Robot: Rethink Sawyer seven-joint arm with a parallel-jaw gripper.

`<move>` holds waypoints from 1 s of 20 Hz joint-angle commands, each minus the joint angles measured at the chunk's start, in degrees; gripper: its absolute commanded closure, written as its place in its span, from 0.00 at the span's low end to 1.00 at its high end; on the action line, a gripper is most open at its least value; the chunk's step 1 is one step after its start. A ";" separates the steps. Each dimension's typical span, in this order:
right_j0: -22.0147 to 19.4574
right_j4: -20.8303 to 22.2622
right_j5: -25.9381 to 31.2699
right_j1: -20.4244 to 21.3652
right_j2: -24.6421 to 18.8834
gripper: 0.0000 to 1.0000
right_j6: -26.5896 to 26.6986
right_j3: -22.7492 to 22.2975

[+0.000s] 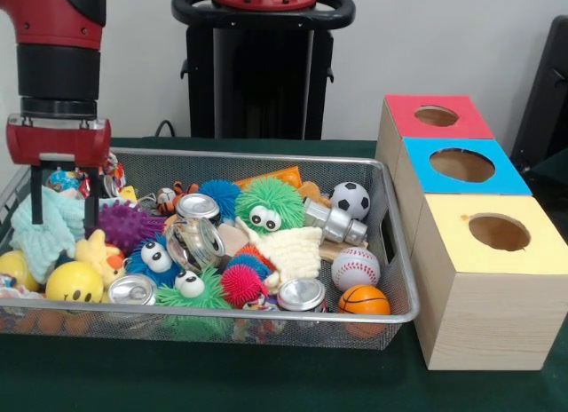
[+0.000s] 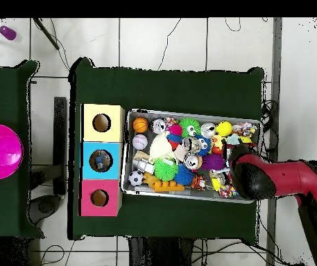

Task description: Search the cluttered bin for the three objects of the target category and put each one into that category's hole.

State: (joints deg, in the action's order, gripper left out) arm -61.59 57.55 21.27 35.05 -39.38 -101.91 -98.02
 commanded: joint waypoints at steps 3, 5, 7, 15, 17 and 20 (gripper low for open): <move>0.33 5.45 -3.96 -5.30 4.83 0.00 2.67 -3.80; 0.49 5.52 -3.89 -5.40 5.16 0.00 2.59 -3.71; 0.54 5.54 -3.81 -5.36 5.23 0.00 2.72 -3.70; 1.41 6.41 -3.61 -5.01 5.72 1.00 3.61 -3.60; 1.79 6.30 -3.30 -4.89 5.95 1.00 3.44 -3.49; 1.83 5.77 -3.41 -4.71 5.78 1.00 3.38 -3.46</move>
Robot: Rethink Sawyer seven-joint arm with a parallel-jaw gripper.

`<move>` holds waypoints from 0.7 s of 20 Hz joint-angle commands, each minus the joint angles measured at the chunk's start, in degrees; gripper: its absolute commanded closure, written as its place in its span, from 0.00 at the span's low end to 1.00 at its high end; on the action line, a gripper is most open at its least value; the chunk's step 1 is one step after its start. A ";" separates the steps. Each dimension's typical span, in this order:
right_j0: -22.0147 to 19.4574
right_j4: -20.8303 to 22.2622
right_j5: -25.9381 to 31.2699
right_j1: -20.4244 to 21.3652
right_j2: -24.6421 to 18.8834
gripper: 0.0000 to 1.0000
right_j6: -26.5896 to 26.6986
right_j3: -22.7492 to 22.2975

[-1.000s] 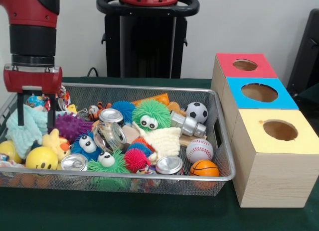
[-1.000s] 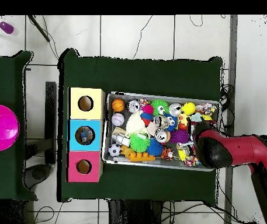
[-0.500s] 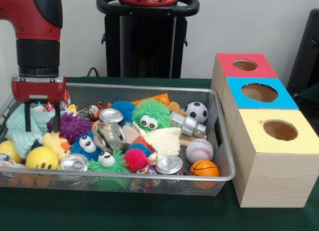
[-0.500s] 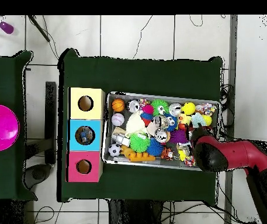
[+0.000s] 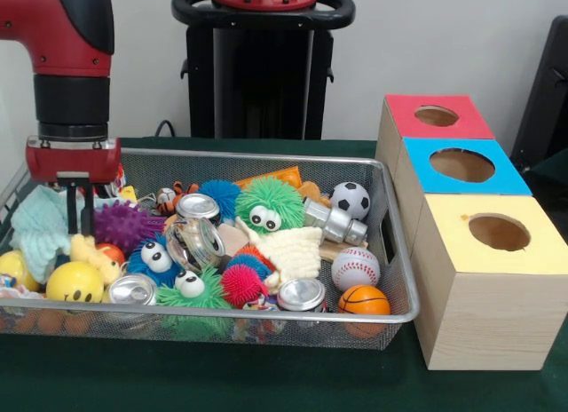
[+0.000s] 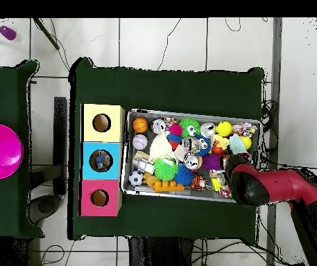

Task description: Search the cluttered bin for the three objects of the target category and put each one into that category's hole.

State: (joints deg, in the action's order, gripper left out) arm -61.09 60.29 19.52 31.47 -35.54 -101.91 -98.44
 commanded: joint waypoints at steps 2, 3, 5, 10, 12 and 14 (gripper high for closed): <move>1.71 3.11 -1.54 -0.94 2.18 1.00 3.44 -3.00; 1.96 3.11 -1.43 -0.83 2.32 1.00 3.44 -2.95; 2.24 2.92 -0.95 -0.53 2.45 1.00 3.76 -2.94; 3.42 1.68 0.71 0.73 2.46 1.00 4.19 -2.85; 3.46 1.98 -0.38 0.92 2.25 1.00 4.06 -2.80; 3.17 2.63 -1.20 0.87 1.79 0.00 5.09 -2.87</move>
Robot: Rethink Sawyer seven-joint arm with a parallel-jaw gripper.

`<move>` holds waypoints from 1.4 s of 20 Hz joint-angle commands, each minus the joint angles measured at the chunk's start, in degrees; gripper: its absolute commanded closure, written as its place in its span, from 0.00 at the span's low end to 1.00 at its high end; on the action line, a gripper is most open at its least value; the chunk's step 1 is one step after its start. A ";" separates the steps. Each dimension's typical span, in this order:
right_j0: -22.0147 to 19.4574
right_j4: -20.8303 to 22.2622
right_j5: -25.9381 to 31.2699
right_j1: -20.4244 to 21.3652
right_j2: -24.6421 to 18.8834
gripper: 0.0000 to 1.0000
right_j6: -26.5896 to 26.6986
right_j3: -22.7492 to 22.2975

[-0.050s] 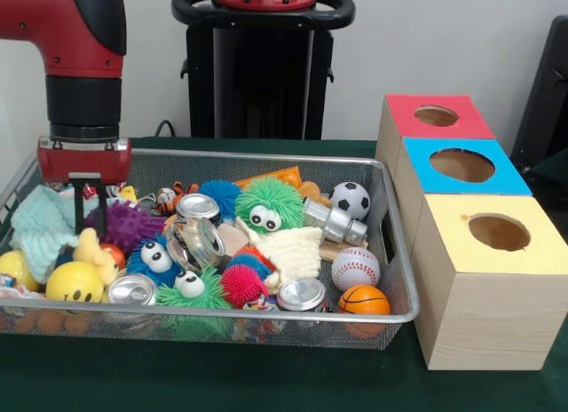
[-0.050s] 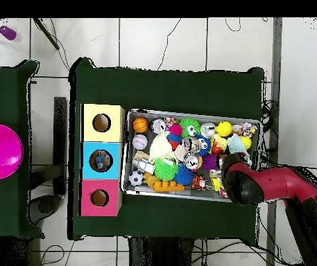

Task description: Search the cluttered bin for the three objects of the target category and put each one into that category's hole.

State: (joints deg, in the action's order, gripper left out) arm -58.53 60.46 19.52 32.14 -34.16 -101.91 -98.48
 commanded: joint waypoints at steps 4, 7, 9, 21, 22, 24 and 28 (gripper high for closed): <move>-0.28 2.35 -1.18 -0.02 -0.67 0.00 6.76 -2.93; -1.83 3.38 -1.91 -0.38 -2.35 0.00 9.96 -2.97; -3.76 4.60 -1.89 -0.66 -4.66 0.00 15.07 -2.50; -12.68 7.21 1.52 -5.54 -13.87 0.00 33.48 0.73; -12.97 7.02 1.86 -5.72 -14.00 0.00 33.81 0.95; -12.75 7.18 1.83 -5.88 -13.00 0.00 32.28 1.06; -9.26 10.01 -0.33 -6.44 -6.21 0.00 23.00 0.61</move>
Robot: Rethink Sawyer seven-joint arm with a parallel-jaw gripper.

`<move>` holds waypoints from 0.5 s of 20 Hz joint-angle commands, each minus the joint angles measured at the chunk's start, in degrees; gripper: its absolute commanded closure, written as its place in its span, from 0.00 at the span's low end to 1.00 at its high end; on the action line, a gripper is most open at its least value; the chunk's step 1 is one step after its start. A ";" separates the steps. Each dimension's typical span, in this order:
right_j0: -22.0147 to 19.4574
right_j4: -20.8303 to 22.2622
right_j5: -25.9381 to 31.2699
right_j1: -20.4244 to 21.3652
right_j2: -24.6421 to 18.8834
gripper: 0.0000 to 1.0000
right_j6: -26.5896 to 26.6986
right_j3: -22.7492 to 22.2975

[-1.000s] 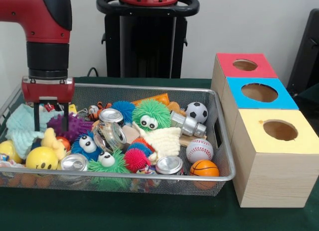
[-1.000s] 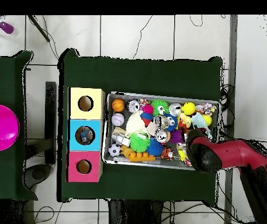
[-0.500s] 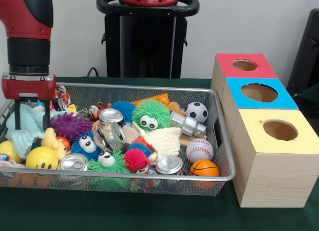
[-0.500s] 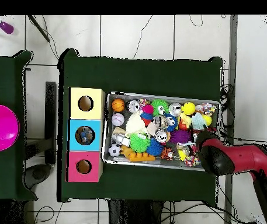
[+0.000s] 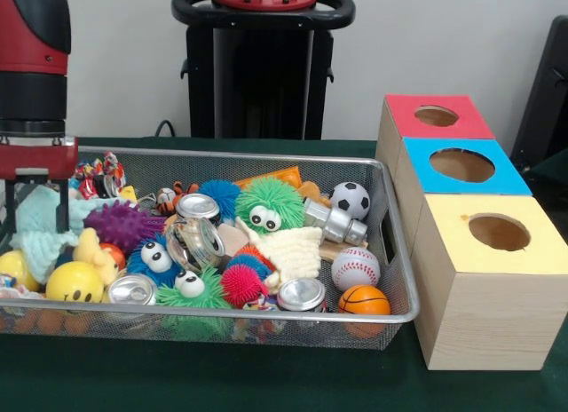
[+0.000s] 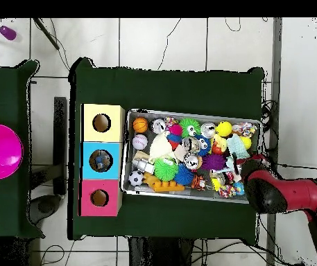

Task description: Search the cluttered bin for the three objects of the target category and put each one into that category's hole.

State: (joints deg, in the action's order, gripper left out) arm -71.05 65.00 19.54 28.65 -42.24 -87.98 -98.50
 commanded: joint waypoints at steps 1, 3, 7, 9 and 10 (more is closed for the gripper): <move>4.09 6.51 -2.22 -3.35 3.44 0.00 5.78 0.48; 5.21 7.71 -4.92 -4.31 5.60 0.00 1.30 0.61; 5.79 7.53 -6.89 -6.67 7.81 0.00 -1.70 1.47; 5.21 6.66 -6.88 -8.08 7.92 0.00 -1.40 1.94; 4.84 6.22 -6.81 -8.74 7.85 0.00 -1.03 2.16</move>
State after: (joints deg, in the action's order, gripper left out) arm -66.55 68.37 15.10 25.55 -38.23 -87.98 -98.45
